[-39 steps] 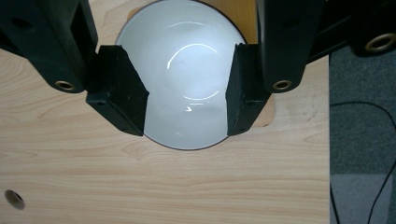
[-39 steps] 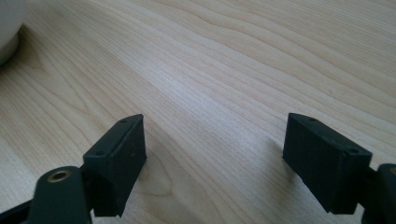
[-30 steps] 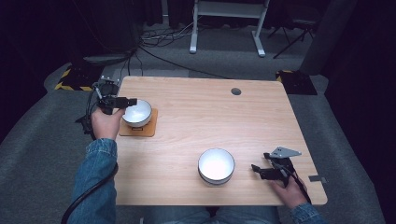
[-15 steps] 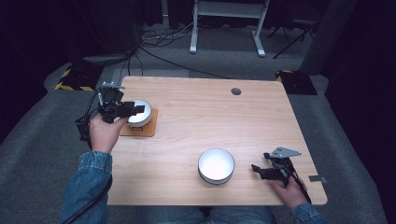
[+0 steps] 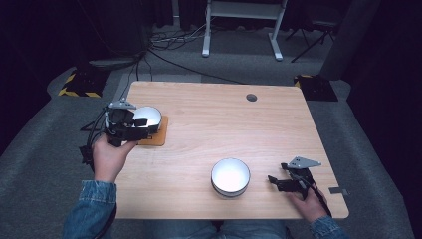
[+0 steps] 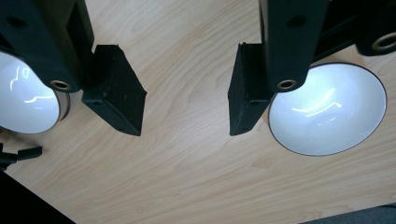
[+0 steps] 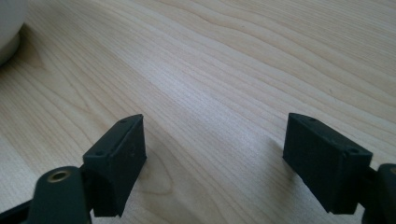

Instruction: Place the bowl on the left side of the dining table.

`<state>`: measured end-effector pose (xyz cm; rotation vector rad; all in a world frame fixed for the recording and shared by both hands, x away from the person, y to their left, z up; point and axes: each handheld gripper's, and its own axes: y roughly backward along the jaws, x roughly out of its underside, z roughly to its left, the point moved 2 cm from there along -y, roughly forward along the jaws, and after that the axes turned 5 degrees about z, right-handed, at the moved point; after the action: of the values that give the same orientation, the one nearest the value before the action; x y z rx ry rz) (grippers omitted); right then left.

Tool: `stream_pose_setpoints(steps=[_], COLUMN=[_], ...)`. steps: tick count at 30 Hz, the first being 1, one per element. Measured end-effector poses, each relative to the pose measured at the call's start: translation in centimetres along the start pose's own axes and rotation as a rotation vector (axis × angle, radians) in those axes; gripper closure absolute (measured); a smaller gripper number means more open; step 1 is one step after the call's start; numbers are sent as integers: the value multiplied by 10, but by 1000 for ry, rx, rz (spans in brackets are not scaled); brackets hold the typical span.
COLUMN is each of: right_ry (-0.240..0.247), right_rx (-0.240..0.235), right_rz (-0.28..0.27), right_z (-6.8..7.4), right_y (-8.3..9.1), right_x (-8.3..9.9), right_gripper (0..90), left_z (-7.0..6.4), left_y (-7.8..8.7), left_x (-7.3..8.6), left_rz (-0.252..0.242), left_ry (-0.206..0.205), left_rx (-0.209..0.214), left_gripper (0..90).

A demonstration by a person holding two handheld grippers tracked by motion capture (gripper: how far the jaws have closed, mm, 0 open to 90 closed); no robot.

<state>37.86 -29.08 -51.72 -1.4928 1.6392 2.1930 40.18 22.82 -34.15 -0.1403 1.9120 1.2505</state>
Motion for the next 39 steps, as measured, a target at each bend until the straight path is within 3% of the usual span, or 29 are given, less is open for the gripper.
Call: stream_pose_setpoints(steps=[10,13,14,18,25,26,27,33,39], right_ry=[1,1,0,1,1,2,1,1,2], right_rx=[0,0,0,0,0,0,0,0,0], right_rz=[0,0,0,0,0,0,0,0,0], right_z=[0,0,0,0,0,0,0,0,0], right_y=[0,0,0,0,0,0,0,0,0], right_x=[0,0,0,0,0,0,0,0,0], right_gripper=[213,213,213,213,213,213,213,213,213], left_z=[-27,-34,-35,-42,-50,-50,-52,-58,-58], left_y=[-5,-9,-9,-12,-19,-19,-21,-34,-48], left_x=[18,25,26,36,54,56,58,68,77], left_rz=[30,36,34,16,30,34,36,102,159], left_ry=[-72,-67,-84,-67,-79,-101,-90,-116,-117], left_rx=[16,34,33,70,67,64,75,74,87], left_gripper=[458,455,454,448,445,444,443,431,424])
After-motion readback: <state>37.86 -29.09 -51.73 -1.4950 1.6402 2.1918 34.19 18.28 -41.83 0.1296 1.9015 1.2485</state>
